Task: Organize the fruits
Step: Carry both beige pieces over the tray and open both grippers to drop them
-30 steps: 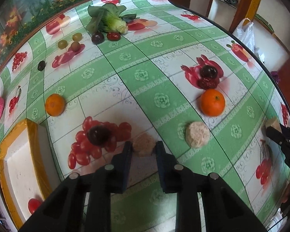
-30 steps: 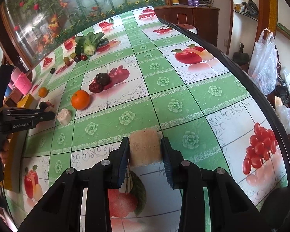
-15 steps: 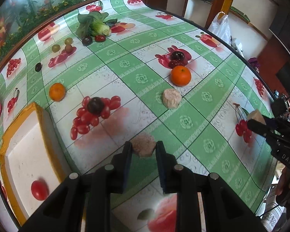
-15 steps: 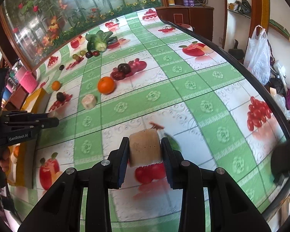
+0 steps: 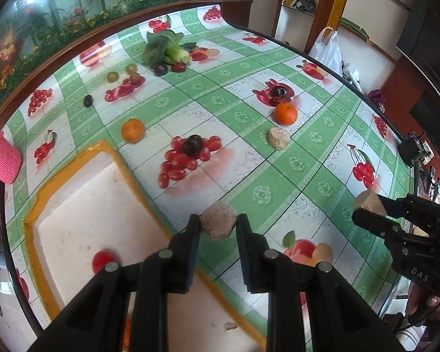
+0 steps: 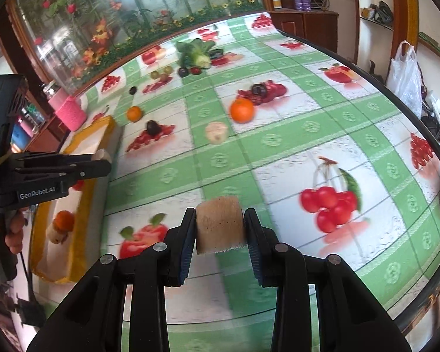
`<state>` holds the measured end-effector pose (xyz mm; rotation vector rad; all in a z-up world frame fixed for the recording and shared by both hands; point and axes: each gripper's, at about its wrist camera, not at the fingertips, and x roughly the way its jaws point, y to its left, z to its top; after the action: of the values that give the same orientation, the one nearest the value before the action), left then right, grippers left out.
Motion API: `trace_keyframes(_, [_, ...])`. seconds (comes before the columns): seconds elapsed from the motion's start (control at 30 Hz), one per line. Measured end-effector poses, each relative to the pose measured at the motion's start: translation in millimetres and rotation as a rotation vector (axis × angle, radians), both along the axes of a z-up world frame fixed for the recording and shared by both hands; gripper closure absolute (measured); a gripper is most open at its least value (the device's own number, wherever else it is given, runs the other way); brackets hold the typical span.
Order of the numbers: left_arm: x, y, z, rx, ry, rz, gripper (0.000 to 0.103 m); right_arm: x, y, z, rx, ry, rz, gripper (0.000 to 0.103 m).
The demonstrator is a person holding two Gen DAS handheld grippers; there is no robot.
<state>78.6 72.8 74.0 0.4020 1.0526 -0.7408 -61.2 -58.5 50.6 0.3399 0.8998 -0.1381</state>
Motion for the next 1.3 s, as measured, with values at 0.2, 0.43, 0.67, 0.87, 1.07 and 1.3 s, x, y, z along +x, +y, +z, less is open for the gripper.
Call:
trace_keyframes(0.2, [9, 34, 6, -0.009, -0.02, 0.044, 0.075, 18, 41, 12, 0.011, -0.018, 0.083, 0.071])
trace_keyframes(0.43, [28, 77, 2, 0.003, -0.02, 0.122, 0.075, 39, 91, 23, 0.025, -0.039, 0.204, 0.071])
trace_keyframes(0.67, [48, 110, -18, 0.01, 0.038, 0.209, 0.075, 53, 137, 17, 0.039, -0.022, 0.328, 0.071])
trace_keyframes(0.87, [56, 126, -35, 0.021, 0.075, 0.263, 0.075, 58, 171, -2, 0.034, 0.038, 0.442, 0.071])
trace_keyframes(1.07, [60, 137, -49, 0.044, 0.099, 0.29, 0.075, 62, 184, -19, 0.011, 0.084, 0.484, 0.071])
trace_keyframes(1.3, [61, 139, -54, 0.055, 0.1, 0.302, 0.075, 68, 185, -27, -0.018, 0.111, 0.492, 0.071])
